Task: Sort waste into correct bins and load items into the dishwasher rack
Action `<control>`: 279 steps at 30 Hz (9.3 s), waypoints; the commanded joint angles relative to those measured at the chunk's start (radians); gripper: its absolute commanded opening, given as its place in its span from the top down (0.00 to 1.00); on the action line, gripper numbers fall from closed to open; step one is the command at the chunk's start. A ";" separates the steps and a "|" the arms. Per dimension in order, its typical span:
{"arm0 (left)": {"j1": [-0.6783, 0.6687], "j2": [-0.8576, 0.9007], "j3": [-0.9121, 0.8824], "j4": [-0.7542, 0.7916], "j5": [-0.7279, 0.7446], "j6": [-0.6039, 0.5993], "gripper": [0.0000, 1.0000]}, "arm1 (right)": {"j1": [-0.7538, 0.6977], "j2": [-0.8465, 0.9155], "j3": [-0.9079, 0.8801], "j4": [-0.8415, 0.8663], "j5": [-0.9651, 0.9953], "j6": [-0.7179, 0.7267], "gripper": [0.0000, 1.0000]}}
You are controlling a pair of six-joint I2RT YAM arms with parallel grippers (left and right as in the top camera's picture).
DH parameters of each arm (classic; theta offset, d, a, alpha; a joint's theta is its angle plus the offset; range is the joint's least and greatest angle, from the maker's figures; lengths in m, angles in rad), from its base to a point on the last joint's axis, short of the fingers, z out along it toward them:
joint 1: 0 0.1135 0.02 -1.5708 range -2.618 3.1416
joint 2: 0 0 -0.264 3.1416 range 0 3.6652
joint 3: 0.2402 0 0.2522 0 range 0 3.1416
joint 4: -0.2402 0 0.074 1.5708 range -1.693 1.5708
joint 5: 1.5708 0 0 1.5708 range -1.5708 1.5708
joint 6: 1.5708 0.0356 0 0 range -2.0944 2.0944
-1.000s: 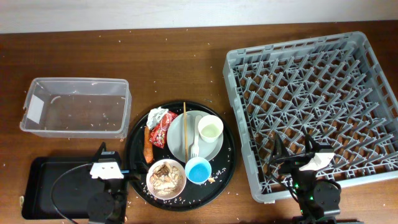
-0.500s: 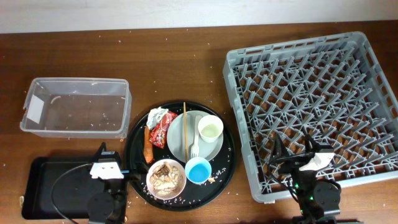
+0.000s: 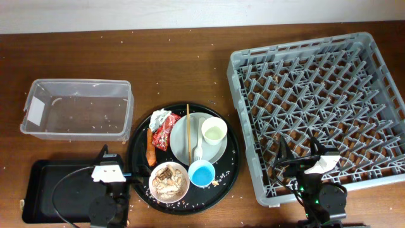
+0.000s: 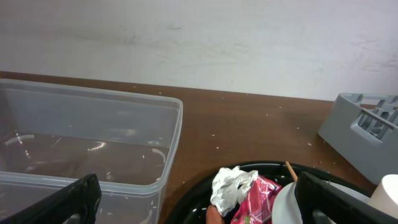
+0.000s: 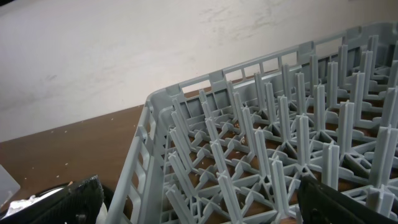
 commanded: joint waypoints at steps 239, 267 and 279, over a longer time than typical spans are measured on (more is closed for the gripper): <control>-0.544 1.552 0.993 -0.849 0.254 -0.262 0.99 | -0.368 1.140 1.536 -1.508 -0.606 -0.280 0.17; -0.081 1.500 1.547 -0.960 1.554 0.196 0.01 | 0.172 1.094 1.537 -0.906 -0.827 -0.174 0.53; -0.082 1.500 1.547 -0.969 1.394 0.192 0.01 | -0.746 1.388 1.537 -1.426 -0.041 -0.009 0.52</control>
